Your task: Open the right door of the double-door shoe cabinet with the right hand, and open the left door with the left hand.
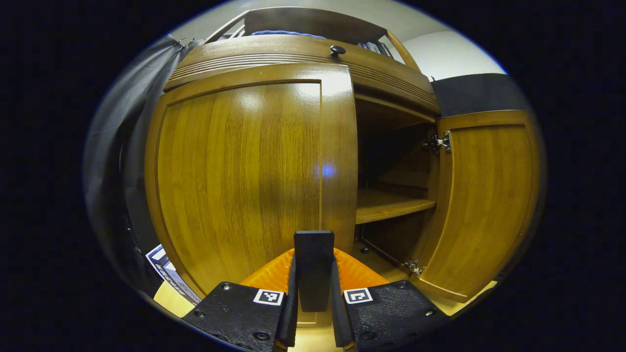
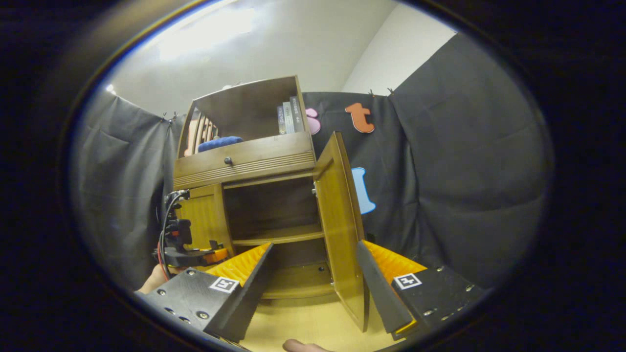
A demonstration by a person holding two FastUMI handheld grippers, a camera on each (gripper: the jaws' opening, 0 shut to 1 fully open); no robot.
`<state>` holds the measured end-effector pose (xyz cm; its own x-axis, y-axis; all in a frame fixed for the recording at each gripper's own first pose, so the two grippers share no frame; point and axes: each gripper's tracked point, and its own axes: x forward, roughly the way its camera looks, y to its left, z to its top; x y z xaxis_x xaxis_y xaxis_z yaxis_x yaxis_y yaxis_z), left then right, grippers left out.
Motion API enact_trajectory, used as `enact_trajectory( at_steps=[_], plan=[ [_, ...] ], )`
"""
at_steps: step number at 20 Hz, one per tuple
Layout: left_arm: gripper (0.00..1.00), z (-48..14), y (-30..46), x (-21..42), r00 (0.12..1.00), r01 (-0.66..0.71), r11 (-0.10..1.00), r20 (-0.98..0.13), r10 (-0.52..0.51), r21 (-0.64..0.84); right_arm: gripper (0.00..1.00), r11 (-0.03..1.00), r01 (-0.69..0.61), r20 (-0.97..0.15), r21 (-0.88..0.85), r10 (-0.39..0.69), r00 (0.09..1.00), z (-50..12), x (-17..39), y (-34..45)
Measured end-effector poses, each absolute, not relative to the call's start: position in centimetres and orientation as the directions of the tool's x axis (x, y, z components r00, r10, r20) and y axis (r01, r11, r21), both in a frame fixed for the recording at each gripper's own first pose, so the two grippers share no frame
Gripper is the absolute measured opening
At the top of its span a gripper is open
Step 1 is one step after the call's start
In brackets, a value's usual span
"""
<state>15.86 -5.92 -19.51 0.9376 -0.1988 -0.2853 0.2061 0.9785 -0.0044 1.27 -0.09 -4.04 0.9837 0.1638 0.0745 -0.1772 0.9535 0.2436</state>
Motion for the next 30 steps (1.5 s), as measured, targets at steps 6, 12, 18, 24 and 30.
enact_trajectory(
  at_steps=[6,12,18,24,30],
  plan=[
    [0.31,-18.7,-4.6,12.2,0.929,0.249,0.968,-0.278,-0.242,-0.011,0.99,0.957,-0.174,0.068,0.231,0.163,0.984,-3.4,1.2,0.8],
    [0.31,-17.8,-3.2,9.6,0.927,0.27,0.963,-0.27,-0.259,0.001,0.99,0.949,-0.208,0.093,0.238,0.191,0.977,-2.6,0.4,1.8],
    [0.31,-17.3,-2.1,7.9,0.922,0.293,0.956,-0.268,-0.28,0.007,0.99,0.954,-0.22,0.082,0.204,0.208,0.975,-3.3,0.4,3.1],
    [0.3,-16.8,-0.1,5.5,0.91,0.315,0.949,-0.287,-0.301,0.004,0.99,0.963,-0.196,0.103,0.187,0.179,0.978,-3.2,0.2,3.1],
    [0.3,-16.1,2.3,3.5,0.919,0.29,0.957,-0.283,-0.275,0.01,1.0,0.95,-0.234,0.114,0.209,0.214,0.97,-3.3,0.1,4.7]
  ],
)
